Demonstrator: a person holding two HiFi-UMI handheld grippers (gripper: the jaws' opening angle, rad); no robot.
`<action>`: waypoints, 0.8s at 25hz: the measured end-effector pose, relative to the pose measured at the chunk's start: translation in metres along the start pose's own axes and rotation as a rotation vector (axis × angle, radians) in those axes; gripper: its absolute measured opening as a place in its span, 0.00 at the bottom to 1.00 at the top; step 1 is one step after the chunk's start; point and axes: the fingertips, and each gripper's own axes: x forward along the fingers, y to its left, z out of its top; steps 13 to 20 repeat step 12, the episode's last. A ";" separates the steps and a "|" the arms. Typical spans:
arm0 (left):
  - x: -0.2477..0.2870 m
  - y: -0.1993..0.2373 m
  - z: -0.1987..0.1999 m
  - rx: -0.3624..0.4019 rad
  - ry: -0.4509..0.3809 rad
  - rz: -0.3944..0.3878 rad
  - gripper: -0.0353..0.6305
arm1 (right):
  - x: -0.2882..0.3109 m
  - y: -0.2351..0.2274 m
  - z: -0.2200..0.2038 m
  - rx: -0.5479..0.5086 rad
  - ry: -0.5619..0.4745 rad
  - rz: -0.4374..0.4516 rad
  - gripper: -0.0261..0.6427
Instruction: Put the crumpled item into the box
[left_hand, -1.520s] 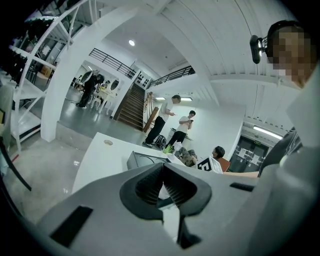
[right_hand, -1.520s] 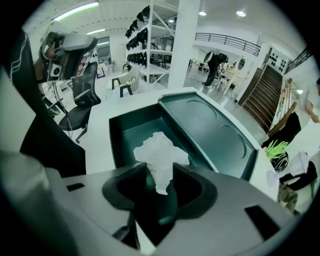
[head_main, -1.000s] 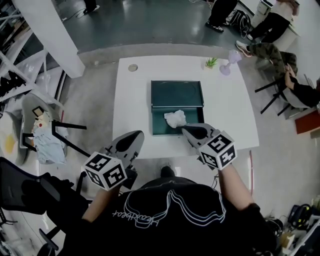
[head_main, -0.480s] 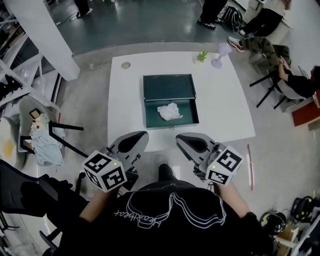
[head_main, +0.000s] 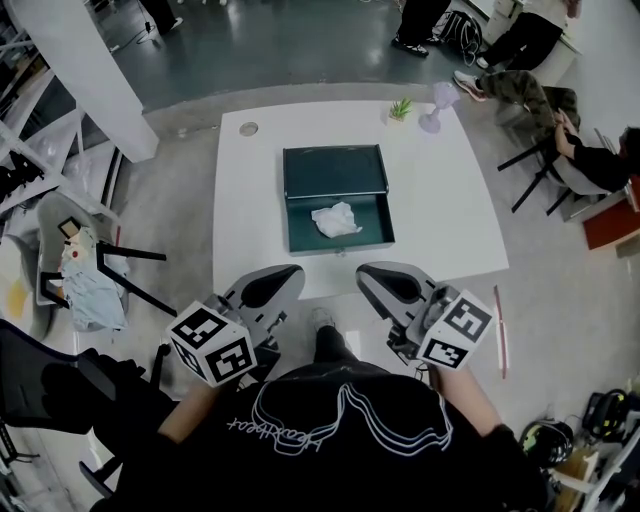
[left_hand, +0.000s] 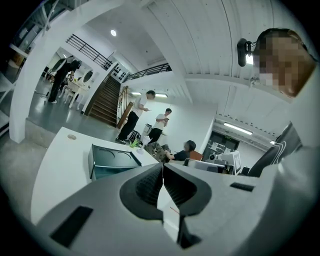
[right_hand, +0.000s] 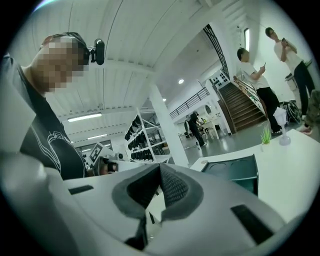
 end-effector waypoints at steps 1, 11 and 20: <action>0.001 0.000 0.001 0.000 -0.002 0.001 0.06 | 0.000 -0.001 0.001 -0.013 0.003 -0.004 0.04; 0.013 0.008 0.006 0.008 -0.001 0.005 0.06 | 0.004 -0.021 0.004 0.014 0.005 -0.008 0.04; 0.014 0.010 0.008 0.010 -0.001 0.006 0.06 | 0.005 -0.024 0.005 0.013 0.005 -0.010 0.04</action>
